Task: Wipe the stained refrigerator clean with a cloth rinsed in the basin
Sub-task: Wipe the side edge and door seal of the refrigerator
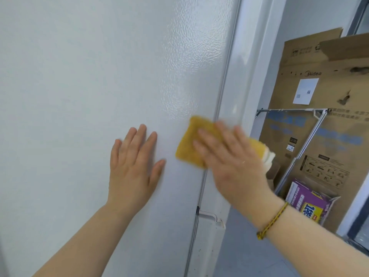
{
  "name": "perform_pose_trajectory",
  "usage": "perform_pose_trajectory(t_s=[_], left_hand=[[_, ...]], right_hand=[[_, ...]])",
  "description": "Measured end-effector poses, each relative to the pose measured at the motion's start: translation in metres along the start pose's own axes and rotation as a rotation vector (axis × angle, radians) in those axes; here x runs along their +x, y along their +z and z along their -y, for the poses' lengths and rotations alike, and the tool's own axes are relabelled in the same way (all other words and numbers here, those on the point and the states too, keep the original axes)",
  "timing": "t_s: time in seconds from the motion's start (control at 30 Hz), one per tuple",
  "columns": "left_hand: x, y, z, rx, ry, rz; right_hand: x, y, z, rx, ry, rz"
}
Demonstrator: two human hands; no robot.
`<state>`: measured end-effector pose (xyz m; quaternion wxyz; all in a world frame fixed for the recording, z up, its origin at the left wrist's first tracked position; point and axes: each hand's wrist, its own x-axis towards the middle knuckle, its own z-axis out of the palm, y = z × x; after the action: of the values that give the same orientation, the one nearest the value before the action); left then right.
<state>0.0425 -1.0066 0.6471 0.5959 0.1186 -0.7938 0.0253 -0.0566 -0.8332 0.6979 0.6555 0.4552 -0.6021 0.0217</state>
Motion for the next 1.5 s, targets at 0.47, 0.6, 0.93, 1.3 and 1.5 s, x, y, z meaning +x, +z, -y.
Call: perform_pose_trajectory(t_s=[0.47,0.6,0.93,1.3,1.5], left_hand=[[-0.006,0.010,-0.004,0.048,-0.025,-0.064],[-0.007,0.012,-0.003,0.065,-0.020,-0.063],[-0.009,0.013,-0.006,0.055,-0.026,-0.044],[-0.007,0.007,-0.006,0.034,-0.037,-0.005],[-0.010,0.004,-0.011,-0.010,-0.079,0.023]], right_hand=[[-0.021,-0.012,-0.018,0.019,-0.143,0.042],[0.004,-0.010,-0.033,0.048,-0.021,-0.057],[-0.004,-0.017,-0.033,-0.001,-0.216,0.044],[-0.079,-0.006,0.015,0.158,-0.198,0.122],[-0.038,-0.010,-0.017,0.072,-0.163,-0.006]])
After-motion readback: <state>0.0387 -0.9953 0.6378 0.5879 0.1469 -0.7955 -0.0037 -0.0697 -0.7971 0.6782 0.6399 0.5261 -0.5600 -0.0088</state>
